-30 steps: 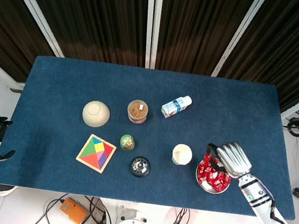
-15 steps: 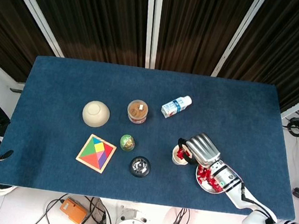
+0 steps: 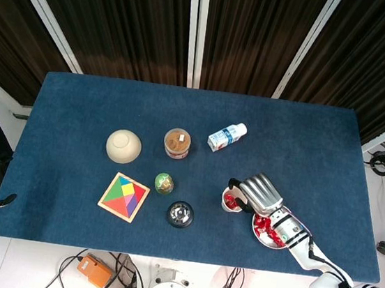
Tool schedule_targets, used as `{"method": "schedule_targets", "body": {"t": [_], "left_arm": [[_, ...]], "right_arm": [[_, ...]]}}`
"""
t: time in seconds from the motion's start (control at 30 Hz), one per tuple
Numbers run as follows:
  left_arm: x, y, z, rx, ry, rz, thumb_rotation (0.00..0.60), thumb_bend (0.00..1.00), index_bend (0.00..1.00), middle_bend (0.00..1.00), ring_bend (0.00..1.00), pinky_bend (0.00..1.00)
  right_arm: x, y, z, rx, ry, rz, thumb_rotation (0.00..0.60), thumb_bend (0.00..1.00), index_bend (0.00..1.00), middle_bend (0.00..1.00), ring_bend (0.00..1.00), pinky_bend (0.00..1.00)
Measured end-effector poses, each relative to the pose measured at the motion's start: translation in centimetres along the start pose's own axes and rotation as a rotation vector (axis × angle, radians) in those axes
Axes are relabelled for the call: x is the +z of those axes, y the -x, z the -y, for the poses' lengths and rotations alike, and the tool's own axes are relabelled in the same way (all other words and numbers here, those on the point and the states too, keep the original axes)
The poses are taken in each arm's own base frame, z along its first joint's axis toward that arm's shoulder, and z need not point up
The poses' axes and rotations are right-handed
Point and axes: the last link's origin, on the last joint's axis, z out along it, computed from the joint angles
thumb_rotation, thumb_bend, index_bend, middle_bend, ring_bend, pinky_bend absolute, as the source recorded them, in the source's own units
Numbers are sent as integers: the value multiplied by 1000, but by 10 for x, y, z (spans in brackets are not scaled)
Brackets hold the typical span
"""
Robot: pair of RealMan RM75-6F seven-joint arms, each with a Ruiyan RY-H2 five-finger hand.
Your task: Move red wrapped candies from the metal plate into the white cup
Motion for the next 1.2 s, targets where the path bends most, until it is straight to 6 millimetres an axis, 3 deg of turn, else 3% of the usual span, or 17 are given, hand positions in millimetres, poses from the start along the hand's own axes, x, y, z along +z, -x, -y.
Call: {"method": "schedule_targets", "body": {"t": [0.3, 0.47, 0.67, 0.97, 1.2], "left_arm": [[0, 1, 0, -2, 1, 0, 600, 7, 231, 173, 20, 0], [0, 2, -1, -6, 5, -1, 600, 7, 231, 173, 20, 0], [-2, 4, -2, -11, 4, 1, 600, 7, 231, 173, 20, 0], [-3, 0, -4, -3, 6, -8, 600, 7, 231, 162, 19, 0], [-5, 0, -2, -4, -3, -4, 600, 7, 231, 162, 18, 0]], "right_arm": [[-12, -9, -5, 0, 21, -59, 600, 475, 474, 916, 1000, 1000], [-48, -11, -26, -49, 93, -72, 600, 475, 482, 916, 1000, 1000], [-87, 17, -39, -80, 159, 47, 600, 442, 483, 916, 1000, 1000], [-83, 54, -50, -79, 183, 151, 600, 441, 491, 916, 1000, 1000], [-75, 63, -48, -81, 168, 186, 600, 442, 496, 916, 1000, 1000]]}}
